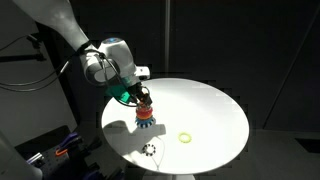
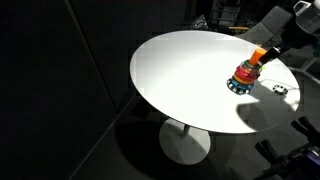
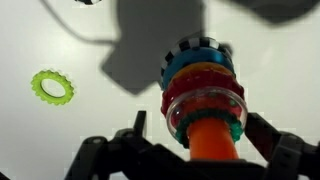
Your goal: Pick up the black and white ring from the ring holder and put it on the table
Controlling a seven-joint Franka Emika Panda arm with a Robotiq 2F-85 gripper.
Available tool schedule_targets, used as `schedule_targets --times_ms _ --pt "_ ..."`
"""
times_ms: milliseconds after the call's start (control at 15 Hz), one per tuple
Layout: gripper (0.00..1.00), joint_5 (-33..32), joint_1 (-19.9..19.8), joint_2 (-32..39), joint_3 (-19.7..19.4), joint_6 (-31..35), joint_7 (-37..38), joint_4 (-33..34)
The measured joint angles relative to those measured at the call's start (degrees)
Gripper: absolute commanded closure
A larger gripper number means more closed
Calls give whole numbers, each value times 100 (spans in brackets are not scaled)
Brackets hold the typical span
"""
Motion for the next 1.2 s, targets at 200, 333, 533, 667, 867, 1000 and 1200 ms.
schedule_targets --times_ms 200,333,533,667,867,1000,1200 --pt "0 -3 12 73 0 158 0 15" --pt "0 -3 25 116 0 255 0 23" --pt "0 -3 62 185 0 328 1 59" --pt "0 -3 94 226 0 333 2 90" --pt "0 10 107 274 48 333 2 141" --pt "0 88 102 291 131 333 2 178" --pt "0 311 81 297 310 333 -3 237"
